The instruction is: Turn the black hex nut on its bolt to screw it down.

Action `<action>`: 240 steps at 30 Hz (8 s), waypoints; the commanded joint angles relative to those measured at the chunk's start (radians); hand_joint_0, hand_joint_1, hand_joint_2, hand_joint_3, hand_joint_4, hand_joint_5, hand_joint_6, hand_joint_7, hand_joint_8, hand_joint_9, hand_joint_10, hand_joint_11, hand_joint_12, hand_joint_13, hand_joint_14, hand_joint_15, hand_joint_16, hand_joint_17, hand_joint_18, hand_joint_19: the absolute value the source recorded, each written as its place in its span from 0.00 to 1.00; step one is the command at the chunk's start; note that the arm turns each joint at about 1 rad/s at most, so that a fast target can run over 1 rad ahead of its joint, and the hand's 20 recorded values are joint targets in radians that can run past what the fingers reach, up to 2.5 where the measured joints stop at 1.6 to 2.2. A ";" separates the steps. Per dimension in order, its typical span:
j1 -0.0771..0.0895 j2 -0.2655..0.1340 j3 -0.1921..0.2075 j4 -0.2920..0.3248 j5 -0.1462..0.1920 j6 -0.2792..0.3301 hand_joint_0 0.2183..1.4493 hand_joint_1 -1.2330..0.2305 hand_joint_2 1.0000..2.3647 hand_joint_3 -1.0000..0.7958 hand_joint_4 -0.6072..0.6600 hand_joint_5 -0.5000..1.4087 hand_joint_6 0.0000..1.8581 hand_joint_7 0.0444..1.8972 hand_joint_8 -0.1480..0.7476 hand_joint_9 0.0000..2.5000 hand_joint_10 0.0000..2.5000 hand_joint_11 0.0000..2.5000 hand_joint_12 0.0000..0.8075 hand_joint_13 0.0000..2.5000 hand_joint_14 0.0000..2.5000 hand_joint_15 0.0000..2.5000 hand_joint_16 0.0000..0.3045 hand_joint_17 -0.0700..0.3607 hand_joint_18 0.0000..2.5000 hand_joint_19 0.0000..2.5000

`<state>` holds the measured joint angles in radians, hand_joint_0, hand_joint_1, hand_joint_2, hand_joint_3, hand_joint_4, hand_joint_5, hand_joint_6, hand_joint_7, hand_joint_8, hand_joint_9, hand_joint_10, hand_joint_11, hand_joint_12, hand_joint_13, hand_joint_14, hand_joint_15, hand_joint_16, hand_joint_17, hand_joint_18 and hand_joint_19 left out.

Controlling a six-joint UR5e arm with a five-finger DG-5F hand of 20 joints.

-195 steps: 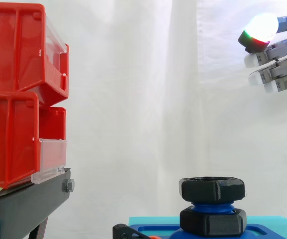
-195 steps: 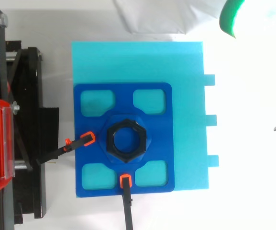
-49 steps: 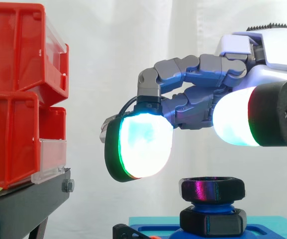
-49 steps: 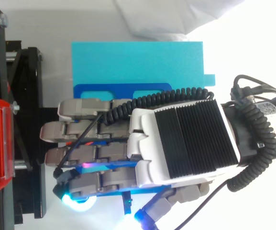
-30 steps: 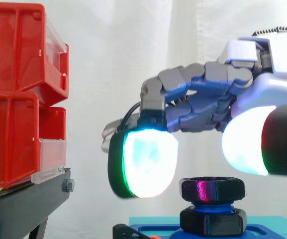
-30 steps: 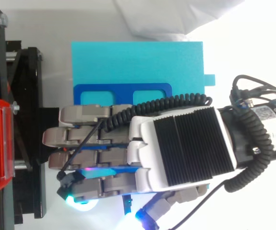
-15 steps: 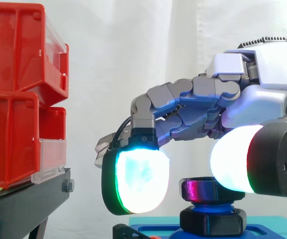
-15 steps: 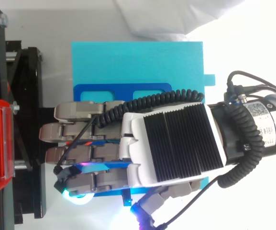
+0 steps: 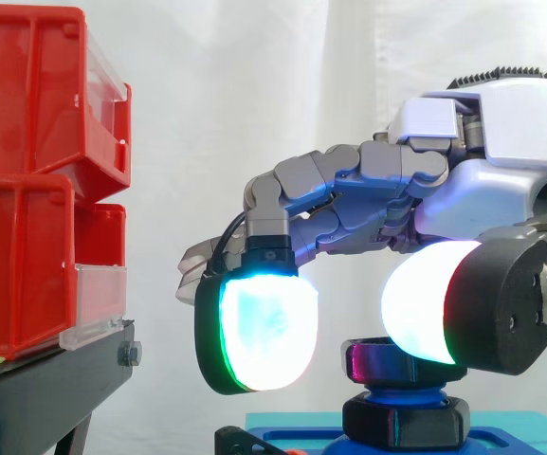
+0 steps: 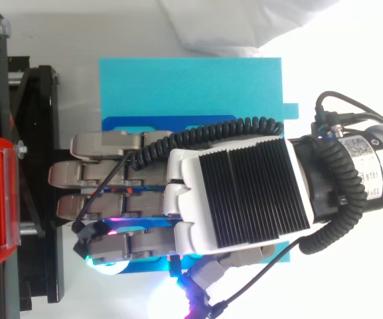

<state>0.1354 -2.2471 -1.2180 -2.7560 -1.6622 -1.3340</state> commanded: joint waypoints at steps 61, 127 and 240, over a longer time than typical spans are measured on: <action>-0.063 0.000 0.000 -0.020 -0.116 -0.043 0.20 0.58 0.00 0.28 0.61 0.21 0.29 0.71 0.40 0.21 0.00 0.01 0.32 0.11 0.00 0.00 0.15 0.41 0.03 0.05; -0.181 0.000 0.000 0.095 -0.258 -0.082 0.19 0.71 0.00 0.28 0.65 0.19 0.27 0.51 0.39 0.21 0.00 0.00 0.34 0.10 0.00 0.00 0.17 0.43 0.02 0.06; -0.114 -0.052 0.015 0.093 -0.243 -0.089 0.21 0.70 0.00 0.28 0.59 0.21 0.39 0.61 0.43 0.24 0.00 0.03 0.34 0.12 0.00 0.00 0.16 0.41 0.03 0.07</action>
<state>0.0296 -2.2981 -1.2032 -2.6631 -1.8967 -1.4235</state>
